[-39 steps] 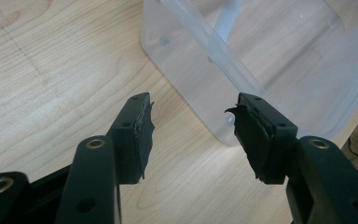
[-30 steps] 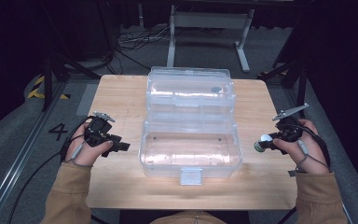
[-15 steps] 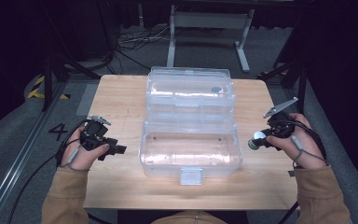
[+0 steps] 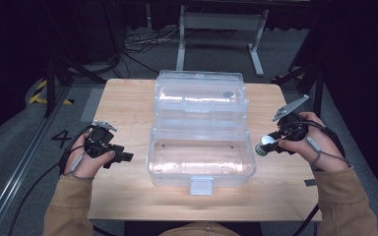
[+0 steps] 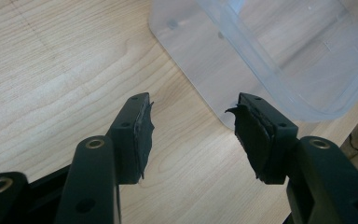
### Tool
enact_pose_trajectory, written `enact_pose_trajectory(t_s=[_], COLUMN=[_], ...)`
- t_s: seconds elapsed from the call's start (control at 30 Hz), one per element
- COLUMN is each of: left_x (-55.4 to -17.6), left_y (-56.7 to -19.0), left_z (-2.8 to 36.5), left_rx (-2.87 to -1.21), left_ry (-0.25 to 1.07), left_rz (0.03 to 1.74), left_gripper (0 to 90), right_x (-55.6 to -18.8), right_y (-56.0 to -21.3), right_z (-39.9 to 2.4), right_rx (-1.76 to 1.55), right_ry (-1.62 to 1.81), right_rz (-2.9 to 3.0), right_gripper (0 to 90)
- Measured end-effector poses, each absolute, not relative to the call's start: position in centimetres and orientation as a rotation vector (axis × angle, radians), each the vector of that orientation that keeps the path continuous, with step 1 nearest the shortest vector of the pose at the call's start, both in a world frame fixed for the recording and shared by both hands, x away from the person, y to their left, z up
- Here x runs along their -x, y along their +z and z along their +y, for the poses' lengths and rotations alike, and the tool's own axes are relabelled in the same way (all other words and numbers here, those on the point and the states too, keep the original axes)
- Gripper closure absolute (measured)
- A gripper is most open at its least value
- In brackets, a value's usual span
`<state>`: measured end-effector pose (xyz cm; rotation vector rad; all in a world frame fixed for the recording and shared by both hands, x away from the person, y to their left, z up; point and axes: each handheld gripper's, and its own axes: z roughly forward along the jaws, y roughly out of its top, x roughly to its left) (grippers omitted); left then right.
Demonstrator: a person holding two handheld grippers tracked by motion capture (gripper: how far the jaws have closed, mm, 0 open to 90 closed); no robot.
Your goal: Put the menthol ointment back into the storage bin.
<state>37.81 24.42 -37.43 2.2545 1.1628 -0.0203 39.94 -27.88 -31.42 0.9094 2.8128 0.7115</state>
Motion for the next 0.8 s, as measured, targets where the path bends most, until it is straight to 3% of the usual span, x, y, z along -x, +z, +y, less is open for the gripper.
enact_pose_trajectory(t_s=[0.8], left_x=[-37.9], left_y=[-37.4], left_z=[24.3], left_rx=[-2.254], left_ry=[-0.027], left_rz=[1.150], left_gripper=[46.8], right_x=[-40.3], right_y=[-30.7], right_z=[-23.7], right_rx=[-0.612], right_ry=[0.662], right_rz=[2.951], right_gripper=[50.2])
